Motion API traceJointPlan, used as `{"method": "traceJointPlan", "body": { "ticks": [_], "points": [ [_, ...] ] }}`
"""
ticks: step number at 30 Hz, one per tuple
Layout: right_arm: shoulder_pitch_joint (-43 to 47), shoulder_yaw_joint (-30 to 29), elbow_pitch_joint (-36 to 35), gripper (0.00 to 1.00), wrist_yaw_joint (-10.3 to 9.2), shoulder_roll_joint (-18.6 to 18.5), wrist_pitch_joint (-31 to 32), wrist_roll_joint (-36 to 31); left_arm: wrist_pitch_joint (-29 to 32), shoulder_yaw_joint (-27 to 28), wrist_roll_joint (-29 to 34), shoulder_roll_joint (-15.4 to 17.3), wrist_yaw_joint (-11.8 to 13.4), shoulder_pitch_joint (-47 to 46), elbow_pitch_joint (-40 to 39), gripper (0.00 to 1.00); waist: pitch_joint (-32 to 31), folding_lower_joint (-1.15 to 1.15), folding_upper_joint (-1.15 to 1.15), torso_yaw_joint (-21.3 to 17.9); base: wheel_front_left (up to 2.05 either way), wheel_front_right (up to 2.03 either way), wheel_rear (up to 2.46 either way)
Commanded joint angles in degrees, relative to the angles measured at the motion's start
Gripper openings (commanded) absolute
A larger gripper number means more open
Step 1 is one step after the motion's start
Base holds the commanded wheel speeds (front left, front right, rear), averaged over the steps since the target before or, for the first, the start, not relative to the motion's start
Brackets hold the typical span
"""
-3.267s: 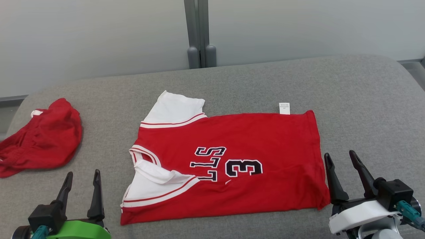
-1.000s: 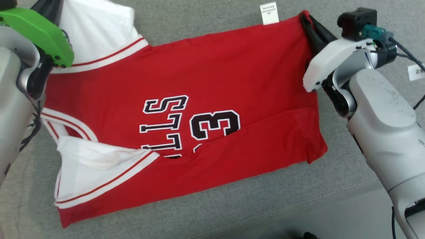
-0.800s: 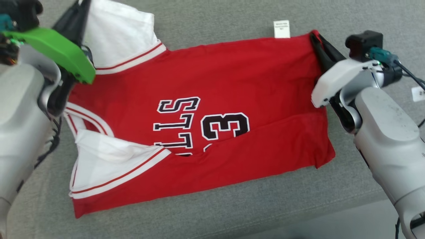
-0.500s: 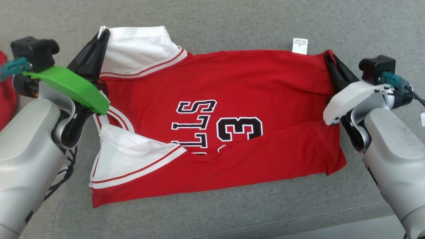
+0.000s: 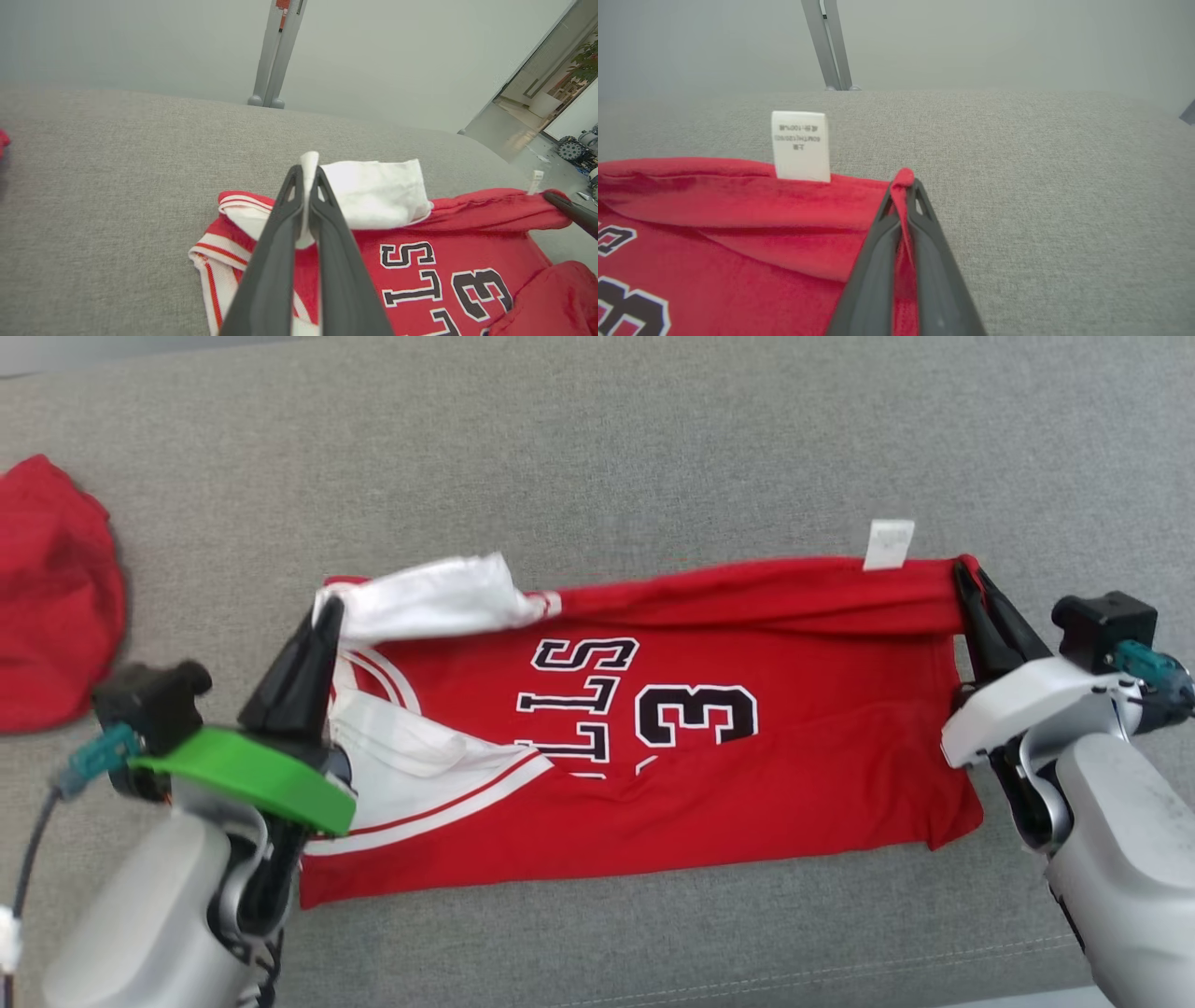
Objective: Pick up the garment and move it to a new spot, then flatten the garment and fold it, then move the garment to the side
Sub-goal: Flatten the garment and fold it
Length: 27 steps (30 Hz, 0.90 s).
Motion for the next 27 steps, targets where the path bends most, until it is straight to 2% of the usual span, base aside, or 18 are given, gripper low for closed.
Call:
{"method": "traceJointPlan", "body": {
  "ticks": [1, 6, 10, 11, 12, 13, 21, 27],
  "points": [
    [1.73, -0.97, -1.23, 0.00, -0.11, -0.09, -0.25, -0.63, -0.17, 1.26, 1.02, -0.62, 0.44, 2.50, -0.68, 0.00, -0.97, 0.00, 0.00, 0.46, 0.00, 0.00, 0.00],
    [8.04, -3.58, -6.13, 0.00, -0.11, 1.11, -0.23, -1.13, -0.17, 4.83, 3.30, -3.05, 1.15, 10.43, -1.36, 0.00, -2.72, 0.00, 0.00, 0.74, 0.00, 0.00, 0.00],
    [12.69, -4.74, -8.98, 0.00, -0.11, 2.01, -0.23, -0.50, -0.18, 5.61, 5.09, -5.13, 0.54, 14.60, -0.39, 0.00, -3.88, 0.00, 0.00, 0.85, 0.00, 0.00, 0.00],
    [13.46, -5.12, -9.71, 0.46, -0.11, 2.10, -0.23, -0.55, -0.18, 6.06, 5.61, -5.41, 0.77, 15.02, -0.16, 0.09, -4.08, 0.00, 0.00, 0.87, 0.00, 0.00, 0.00],
    [14.61, -4.91, -10.22, 1.00, -0.11, 2.34, -0.23, -0.18, -0.18, 6.61, 6.56, -5.71, 1.25, 15.40, 0.12, 0.75, -4.34, 0.00, 0.00, 0.87, 0.00, 0.00, 0.00],
    [15.35, -4.81, -10.79, 1.00, -0.11, 2.38, -0.23, -0.12, -0.18, 6.95, 7.11, -6.21, 1.31, 15.93, 0.36, 1.00, -4.52, 0.00, 0.00, 0.81, 0.00, 0.00, 0.00],
    [18.84, -5.64, -15.84, 1.00, -0.11, 1.60, -0.23, 1.30, -0.17, 14.23, 13.55, -9.62, 0.83, 18.14, -1.34, 1.00, -5.94, 0.00, 0.00, 0.51, 0.00, 0.00, 0.00],
    [17.59, -6.42, -12.71, 1.00, -0.11, 1.56, -0.23, 1.37, -0.11, 24.15, 22.90, -13.13, 0.71, 19.59, -5.40, 1.00, -6.30, 0.00, 0.00, 0.59, 0.00, 0.00, 0.00]
  ]
}}
